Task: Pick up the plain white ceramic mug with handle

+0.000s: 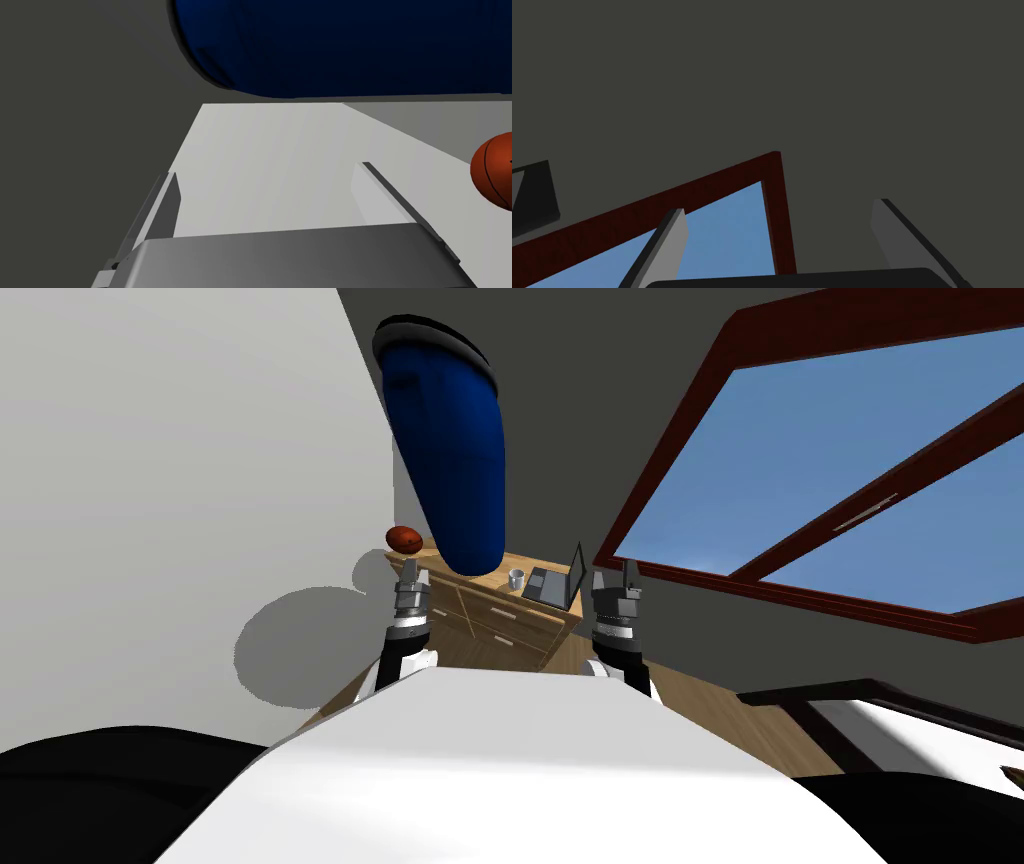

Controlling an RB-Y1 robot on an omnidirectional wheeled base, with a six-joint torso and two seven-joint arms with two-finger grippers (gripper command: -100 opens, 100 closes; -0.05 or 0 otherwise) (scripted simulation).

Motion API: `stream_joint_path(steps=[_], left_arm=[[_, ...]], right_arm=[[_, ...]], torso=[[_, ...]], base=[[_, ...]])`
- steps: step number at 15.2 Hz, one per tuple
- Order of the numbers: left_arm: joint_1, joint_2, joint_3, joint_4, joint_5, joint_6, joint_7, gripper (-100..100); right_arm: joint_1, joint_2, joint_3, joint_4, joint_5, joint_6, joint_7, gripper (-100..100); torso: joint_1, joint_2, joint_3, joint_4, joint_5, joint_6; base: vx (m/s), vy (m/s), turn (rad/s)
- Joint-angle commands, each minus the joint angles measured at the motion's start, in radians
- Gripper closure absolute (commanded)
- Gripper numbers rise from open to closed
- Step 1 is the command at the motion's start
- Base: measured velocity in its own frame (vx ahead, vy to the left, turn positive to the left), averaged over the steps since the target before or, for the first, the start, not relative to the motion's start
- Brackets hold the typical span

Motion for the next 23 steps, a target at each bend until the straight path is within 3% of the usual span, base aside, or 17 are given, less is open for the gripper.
stream_joint_path(steps=[1, 9, 10, 23], left_arm=[[0.0, 0.0, 0.0, 0.0, 0.0, 0.0, 0.0, 0], [0.0, 0.0, 0.0, 0.0, 0.0, 0.0, 0.0, 0], [0.0, 0.0, 0.0, 0.0, 0.0, 0.0, 0.0, 0], [0.0, 0.0, 0.0, 0.0, 0.0, 0.0, 0.0, 0]], right_arm=[[-0.006, -0.039, 0.001, 0.006, 0.002, -0.001, -0.001, -100], [-0.038, -0.204, 0.005, 0.045, 0.018, -0.007, -0.004, -100], [-0.038, -0.205, 0.005, 0.045, 0.018, -0.007, -0.004, -100], [-0.103, -0.499, 0.018, 0.129, 0.056, -0.026, -0.008, -100]], torso=[[0.0, 0.0, 0.0, 0.0, 0.0, 0.0], [0.007, -0.003, -0.002, -0.001, 0.001, -0.001], [0.007, -0.002, -0.001, -0.001, 0.002, 0.0], [0.007, -0.002, -0.001, -0.001, 0.002, -0.001]], base=[[0.006, 0.018, 0.056], [0.028, 0.079, 0.095], [0.019, 0.059, 0.026], [0.037, 0.089, 0.115]])
